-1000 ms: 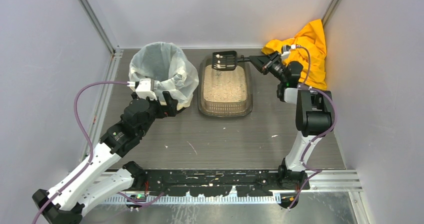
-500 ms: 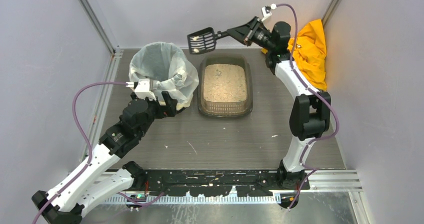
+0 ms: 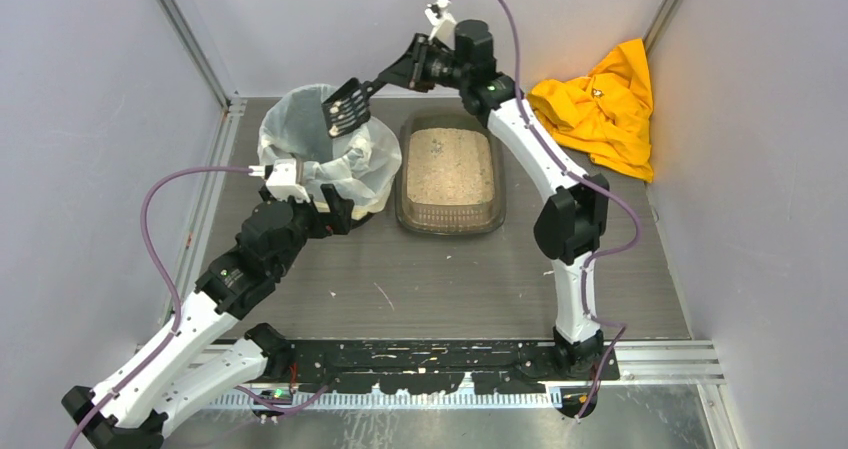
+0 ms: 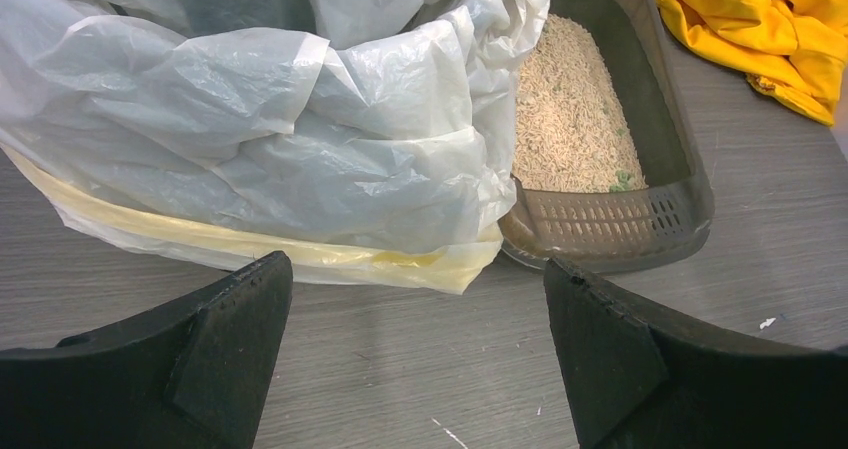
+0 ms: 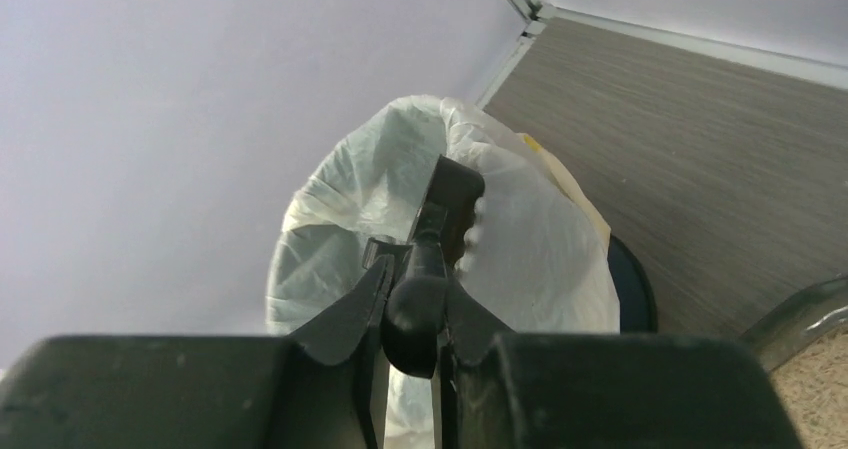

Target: Clean the litter box

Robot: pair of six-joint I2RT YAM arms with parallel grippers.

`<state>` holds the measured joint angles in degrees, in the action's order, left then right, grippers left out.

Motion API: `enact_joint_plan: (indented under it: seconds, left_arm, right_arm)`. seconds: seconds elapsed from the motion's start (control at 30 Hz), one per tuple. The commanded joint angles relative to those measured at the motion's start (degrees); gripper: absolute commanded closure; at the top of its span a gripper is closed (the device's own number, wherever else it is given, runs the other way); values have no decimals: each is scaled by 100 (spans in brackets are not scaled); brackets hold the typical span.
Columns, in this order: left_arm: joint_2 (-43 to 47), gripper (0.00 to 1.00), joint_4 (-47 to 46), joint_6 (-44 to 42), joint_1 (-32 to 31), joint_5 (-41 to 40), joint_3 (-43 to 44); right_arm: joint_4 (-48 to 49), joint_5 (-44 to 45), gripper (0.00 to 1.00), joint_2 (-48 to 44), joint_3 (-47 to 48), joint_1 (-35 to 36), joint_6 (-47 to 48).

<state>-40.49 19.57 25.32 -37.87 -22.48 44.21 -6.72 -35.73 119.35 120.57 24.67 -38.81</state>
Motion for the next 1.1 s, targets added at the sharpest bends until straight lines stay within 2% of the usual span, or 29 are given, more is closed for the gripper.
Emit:
enact_joint_plan:
  seconds: [0.0, 0.13, 0.33, 0.47, 0.57, 0.67, 0.8, 0.97, 1.07]
  left_arm:
    - [-12, 5, -242, 34, 11, 2, 51]
    - [-20, 5, -258, 26, 12, -22, 52]
    - [-83, 5, -262, 17, 16, -62, 27]
    - [-117, 5, -272, 19, 9, -20, 62]
    - [-129, 5, -279, -1, 16, -56, 71]
    - [-140, 5, -255, -10, 15, -89, 66]
    - [-66, 5, -225, -18, 14, -158, 36]
    - [-13, 5, -183, -19, 12, -179, 22]
    - [-12, 5, -193, -23, 14, -165, 9]
  right_arm:
    - [-1505, 1029, 99, 167, 1054, 472, 1821]
    - [-2068, 1690, 99, 312, 1699, 897, 2667]
    - [-2168, 2956, 99, 89, 1731, 1864, 4530]
    - [-1786, 3541, 99, -57, 1526, 2397, 5341]
    - [-1190, 3832, 99, -231, 1251, 2566, 5570]
    - [-523, 3660, 99, -431, 850, 2579, 5456]
    - [-119, 3163, 99, -630, 652, 2493, 5069]
    - [705, 2348, 99, -1115, 87, 1927, 3803]
    - [1720, 1660, 99, -1514, -559, 1323, 2399]
